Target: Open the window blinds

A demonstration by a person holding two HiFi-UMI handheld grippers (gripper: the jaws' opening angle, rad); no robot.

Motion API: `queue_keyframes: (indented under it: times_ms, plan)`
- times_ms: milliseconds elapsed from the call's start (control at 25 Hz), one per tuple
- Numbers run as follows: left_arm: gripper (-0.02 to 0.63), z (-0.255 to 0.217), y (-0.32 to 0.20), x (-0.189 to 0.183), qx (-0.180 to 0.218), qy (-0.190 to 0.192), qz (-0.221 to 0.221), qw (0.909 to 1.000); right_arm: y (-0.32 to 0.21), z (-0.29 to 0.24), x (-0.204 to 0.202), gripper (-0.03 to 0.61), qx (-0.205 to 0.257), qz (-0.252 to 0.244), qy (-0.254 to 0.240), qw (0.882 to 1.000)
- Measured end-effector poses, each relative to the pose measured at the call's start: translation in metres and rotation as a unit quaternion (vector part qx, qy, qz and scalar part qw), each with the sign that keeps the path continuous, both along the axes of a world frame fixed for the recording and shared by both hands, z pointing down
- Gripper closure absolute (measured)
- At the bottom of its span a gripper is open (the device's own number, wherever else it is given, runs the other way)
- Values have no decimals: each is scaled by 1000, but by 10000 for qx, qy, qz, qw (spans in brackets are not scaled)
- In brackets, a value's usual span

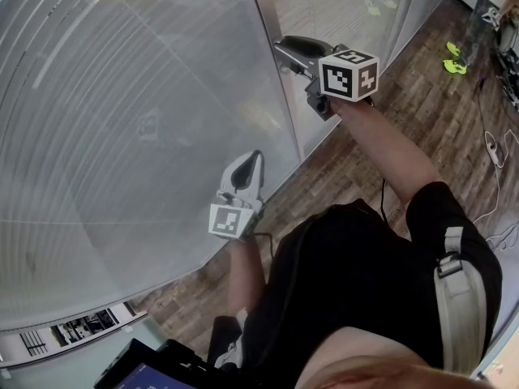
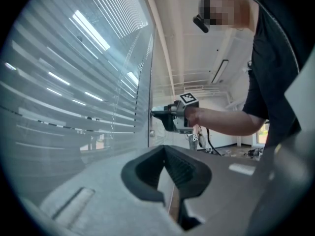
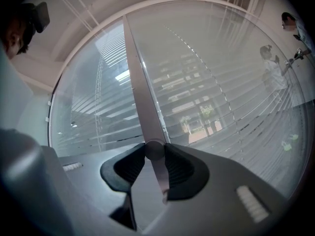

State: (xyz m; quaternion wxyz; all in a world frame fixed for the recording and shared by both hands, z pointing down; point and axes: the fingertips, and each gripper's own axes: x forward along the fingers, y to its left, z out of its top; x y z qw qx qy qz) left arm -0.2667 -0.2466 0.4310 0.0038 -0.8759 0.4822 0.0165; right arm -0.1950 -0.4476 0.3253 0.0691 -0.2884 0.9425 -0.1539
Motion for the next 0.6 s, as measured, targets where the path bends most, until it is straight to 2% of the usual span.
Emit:
queue_keyframes:
  times_ms: [280,400,520,600]
  plan:
    - [611,-3,-1,-1,37,22,20,10000,-1,1,-3,440,212,-131,256,9994]
    - [611,-2,-1,-3,41,5,-2,10000,0,-1,-3,395,535,-180,553,9969]
    - [611,-3,0,-4,65,-11,-34,10000,4,-2,-1,367,1170,-114,1205,9857]
    - [611,-2,1,-5,65,-15,-51,10000,6,-4,0,367,1715,-19,1774,9691]
